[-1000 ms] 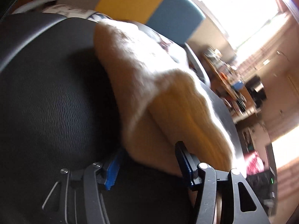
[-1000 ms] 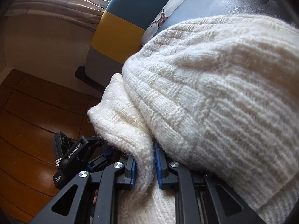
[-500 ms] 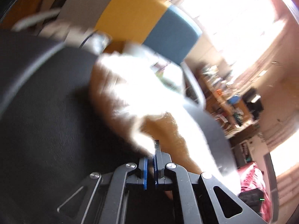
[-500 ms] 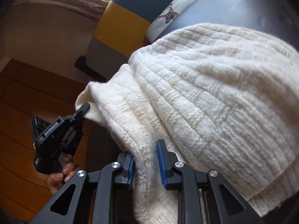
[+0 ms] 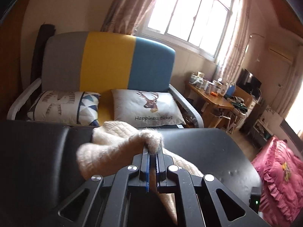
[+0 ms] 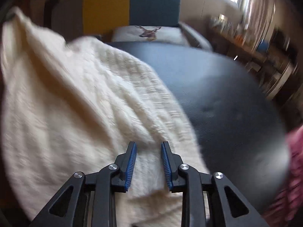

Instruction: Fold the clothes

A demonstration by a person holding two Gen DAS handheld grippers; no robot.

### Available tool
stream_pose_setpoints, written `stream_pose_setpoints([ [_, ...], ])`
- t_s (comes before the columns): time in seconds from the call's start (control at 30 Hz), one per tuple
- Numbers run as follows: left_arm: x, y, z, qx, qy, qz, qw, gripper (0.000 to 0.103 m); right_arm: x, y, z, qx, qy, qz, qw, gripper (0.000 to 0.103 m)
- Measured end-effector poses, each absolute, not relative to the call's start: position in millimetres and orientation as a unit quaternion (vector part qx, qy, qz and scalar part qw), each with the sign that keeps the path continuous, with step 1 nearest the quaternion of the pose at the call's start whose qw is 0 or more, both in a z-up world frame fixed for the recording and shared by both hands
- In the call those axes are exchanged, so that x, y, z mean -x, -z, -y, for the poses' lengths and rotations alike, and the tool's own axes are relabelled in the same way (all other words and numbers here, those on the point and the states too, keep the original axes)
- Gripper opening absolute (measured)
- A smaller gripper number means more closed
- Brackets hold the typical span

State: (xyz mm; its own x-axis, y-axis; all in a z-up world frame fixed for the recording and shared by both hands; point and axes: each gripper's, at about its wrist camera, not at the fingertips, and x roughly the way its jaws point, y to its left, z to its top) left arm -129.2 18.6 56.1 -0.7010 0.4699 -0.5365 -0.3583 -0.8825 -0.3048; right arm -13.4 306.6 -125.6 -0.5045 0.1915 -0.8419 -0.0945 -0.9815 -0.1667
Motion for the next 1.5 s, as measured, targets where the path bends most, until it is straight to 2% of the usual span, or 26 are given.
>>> stream_pose_setpoints([
  [0.1, 135, -57, 2, 0.32, -0.919, 0.09, 0.211, 0.004, 16, 122, -333, 0.507, -0.859, 0.003, 0.074, 0.028],
  [0.2, 145, -49, 24, 0.348, -0.915, 0.051, 0.198, 0.005, 21, 119, -341, 0.512, -0.855, -0.029, 0.07, 0.031],
  [0.37, 164, -6, 73, 0.432, -0.887, 0.028, 0.163, 0.006, 23, 120, -333, 0.5, -0.862, -0.013, 0.087, 0.033],
  [0.57, 112, 74, 127, 0.482, -0.844, 0.161, 0.172, 0.011, 16, 123, -331, 0.494, -0.864, -0.03, 0.091, 0.034],
  [0.63, 88, 101, 130, 0.495, -0.831, 0.19, 0.17, 0.015, 16, 121, -330, 0.493, -0.864, -0.04, 0.092, 0.034],
  [0.8, 49, 140, 110, 0.507, -0.797, 0.269, 0.188, 0.015, 14, 100, -316, 0.46, -0.884, -0.075, 0.047, 0.034],
  [0.87, 42, 147, 97, 0.507, -0.787, 0.292, 0.196, 0.021, 10, 85, -300, 0.435, -0.897, -0.071, 0.014, 0.034],
  [1.0, 52, 148, 71, 0.489, -0.777, 0.342, 0.198, 0.054, 10, 71, -261, 0.425, -0.903, -0.042, -0.039, 0.034],
  [1.03, 56, 150, 68, 0.484, -0.774, 0.36, 0.192, 0.058, 11, 70, -253, 0.422, -0.904, -0.038, -0.049, 0.034],
  [1.07, 60, 151, 64, 0.481, -0.771, 0.374, 0.183, 0.058, 10, 68, -245, 0.418, -0.906, -0.034, -0.058, 0.034],
  [1.1, 64, 152, 61, 0.478, -0.77, 0.386, 0.174, 0.058, 10, 66, -237, 0.413, -0.908, -0.027, -0.065, 0.034],
  [1.17, 65, 155, 57, 0.474, -0.774, 0.396, 0.142, 0.04, 9, 61, -220, 0.4, -0.913, -0.005, -0.082, 0.034],
  [1.2, 66, 158, 56, 0.474, -0.773, 0.403, 0.128, 0.011, 8, 58, -211, 0.393, -0.914, 0.014, -0.096, 0.034],
  [1.37, 65, 164, 61, 0.454, -0.768, 0.436, 0.114, 0.01, 4, 59, -159, 0.391, -0.893, 0.139, -0.176, 0.035],
  [1.5, 63, 123, 72, 0.407, -0.811, 0.401, 0.129, 0.008, 11, 107, -133, 0.448, -0.848, 0.208, -0.19, 0.04],
])
